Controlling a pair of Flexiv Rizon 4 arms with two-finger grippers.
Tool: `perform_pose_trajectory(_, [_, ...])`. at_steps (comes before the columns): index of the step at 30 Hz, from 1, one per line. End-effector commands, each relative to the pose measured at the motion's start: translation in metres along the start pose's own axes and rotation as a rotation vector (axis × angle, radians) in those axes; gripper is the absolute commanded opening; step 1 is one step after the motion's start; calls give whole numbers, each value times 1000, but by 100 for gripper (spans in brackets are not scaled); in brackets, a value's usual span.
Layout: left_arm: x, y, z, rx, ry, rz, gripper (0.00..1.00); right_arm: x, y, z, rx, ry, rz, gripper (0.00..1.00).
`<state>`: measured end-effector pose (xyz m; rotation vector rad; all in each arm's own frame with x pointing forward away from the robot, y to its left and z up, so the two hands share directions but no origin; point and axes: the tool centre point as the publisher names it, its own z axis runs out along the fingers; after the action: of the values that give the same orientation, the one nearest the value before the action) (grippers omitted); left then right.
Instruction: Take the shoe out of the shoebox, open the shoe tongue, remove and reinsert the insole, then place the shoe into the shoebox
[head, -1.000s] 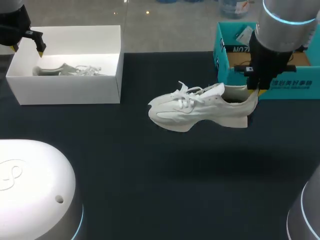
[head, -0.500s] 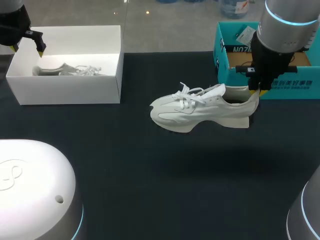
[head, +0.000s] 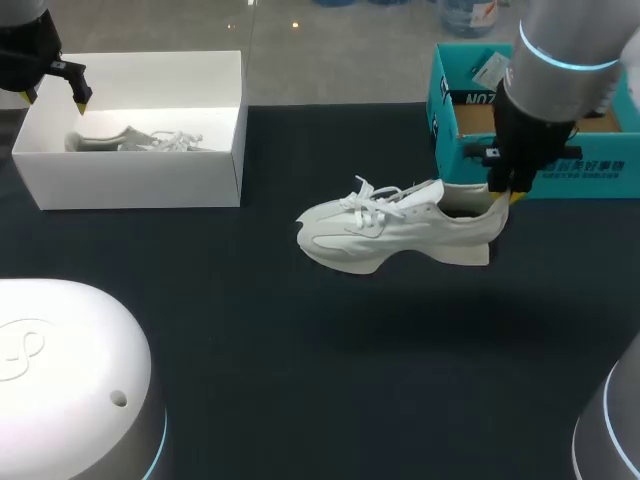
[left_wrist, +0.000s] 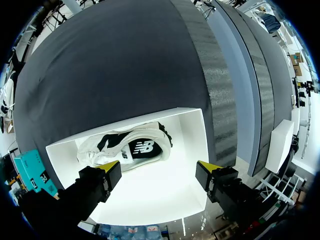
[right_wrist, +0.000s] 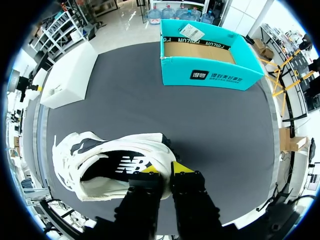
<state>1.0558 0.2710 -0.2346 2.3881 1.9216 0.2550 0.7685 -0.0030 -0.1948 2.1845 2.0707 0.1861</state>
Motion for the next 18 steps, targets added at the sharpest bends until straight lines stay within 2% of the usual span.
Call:
perform_pose_trajectory(1, [1, 0, 0, 1, 1, 1, 100, -2, 0, 33, -9, 28, 8, 0])
perform_pose_trajectory(11, [1, 0, 0, 1, 1, 1, 100, 13, -2, 111, 87, 53, 0, 0])
perform_pose_trajectory(18, [1, 0, 0, 1, 1, 1, 100, 20, -5, 148, 148, 33, -8, 0])
